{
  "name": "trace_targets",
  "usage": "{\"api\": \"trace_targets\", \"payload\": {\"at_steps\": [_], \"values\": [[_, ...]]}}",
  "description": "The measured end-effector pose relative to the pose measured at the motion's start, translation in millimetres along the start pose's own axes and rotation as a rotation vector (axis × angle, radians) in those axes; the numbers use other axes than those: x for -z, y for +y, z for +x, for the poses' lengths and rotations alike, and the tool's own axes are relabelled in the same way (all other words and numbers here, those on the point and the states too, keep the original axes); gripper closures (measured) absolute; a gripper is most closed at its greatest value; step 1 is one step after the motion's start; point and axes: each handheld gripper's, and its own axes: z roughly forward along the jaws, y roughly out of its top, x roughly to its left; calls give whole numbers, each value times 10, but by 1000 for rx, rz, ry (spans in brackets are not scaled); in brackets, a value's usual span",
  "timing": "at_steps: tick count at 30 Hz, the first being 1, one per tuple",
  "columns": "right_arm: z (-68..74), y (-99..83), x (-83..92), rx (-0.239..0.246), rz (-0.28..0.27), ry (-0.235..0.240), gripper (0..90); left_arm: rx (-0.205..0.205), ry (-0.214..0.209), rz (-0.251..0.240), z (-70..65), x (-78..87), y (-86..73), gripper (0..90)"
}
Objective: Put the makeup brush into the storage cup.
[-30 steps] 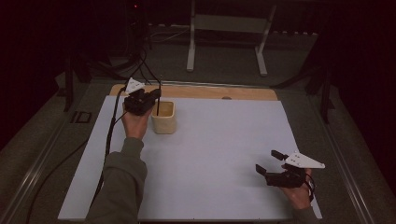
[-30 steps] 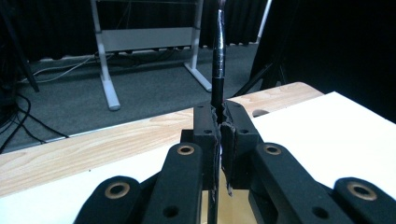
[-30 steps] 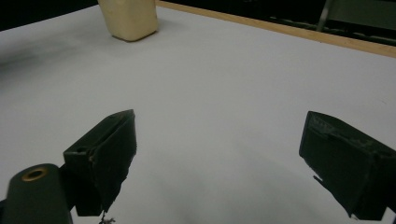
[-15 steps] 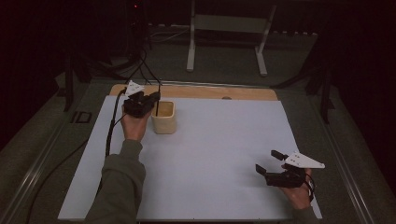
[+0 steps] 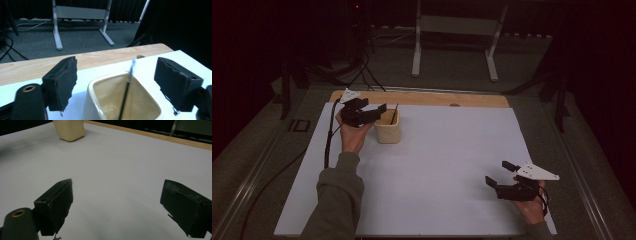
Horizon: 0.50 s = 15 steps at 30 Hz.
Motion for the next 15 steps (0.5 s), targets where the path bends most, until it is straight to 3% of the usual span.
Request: {"api": "trace_targets", "payload": {"at_steps": [15], "values": [[0,-1,-3,0,1,1,109,3,12,23,12,12,7,132]]}}
